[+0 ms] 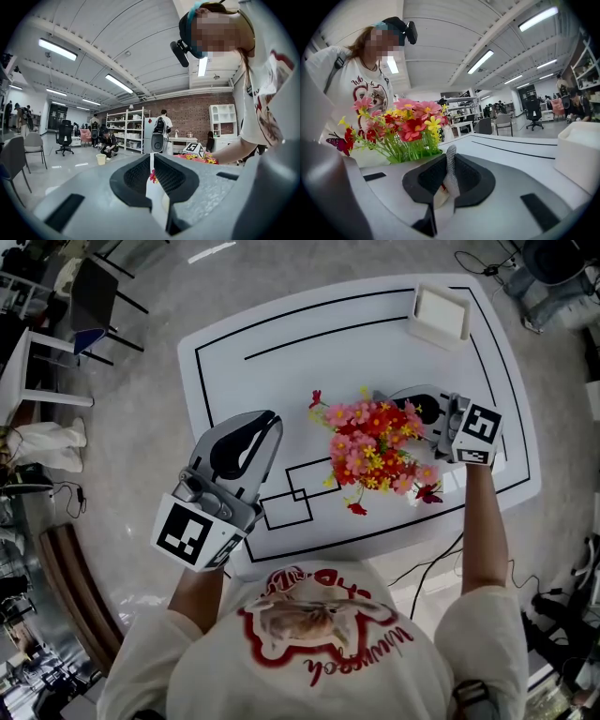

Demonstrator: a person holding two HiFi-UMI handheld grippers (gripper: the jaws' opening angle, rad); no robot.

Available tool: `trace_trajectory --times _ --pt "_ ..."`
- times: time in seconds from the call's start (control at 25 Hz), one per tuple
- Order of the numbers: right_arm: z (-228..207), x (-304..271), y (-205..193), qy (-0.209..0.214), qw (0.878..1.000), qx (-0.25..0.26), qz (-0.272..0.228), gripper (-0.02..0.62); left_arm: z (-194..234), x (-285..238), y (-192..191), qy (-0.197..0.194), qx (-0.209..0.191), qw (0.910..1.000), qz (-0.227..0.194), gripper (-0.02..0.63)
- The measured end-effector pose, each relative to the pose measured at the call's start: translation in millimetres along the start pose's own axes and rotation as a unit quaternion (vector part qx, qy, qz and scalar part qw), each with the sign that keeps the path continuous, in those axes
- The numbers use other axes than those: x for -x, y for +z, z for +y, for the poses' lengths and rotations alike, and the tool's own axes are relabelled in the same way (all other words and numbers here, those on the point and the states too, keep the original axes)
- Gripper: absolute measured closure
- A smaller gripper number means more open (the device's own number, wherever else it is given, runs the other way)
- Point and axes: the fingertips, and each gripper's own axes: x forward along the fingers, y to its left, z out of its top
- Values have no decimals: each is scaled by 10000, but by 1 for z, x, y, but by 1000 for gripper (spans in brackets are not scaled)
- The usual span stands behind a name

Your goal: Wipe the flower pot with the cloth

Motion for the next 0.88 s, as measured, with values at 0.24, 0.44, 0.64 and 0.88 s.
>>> trace_trajectory --times 0.24,0.44,0.64,0.88 --pt "7 11 -3 -269 9996 -43 -108 554 -9 3 3 -94 -20 9999 -39 577" --pt "13 21 -6 -477 9988 -33 -112 554 -17 7 4 -142 -17 9999 -63 577" --pt "20 29 -12 -685 9974 -79 -190 554 -21 14 2 -179 -38 9998 -69 577" --pt "32 40 -17 -881 9958 -152 -213 554 -31 19 2 -315 -27 9995 -73 577"
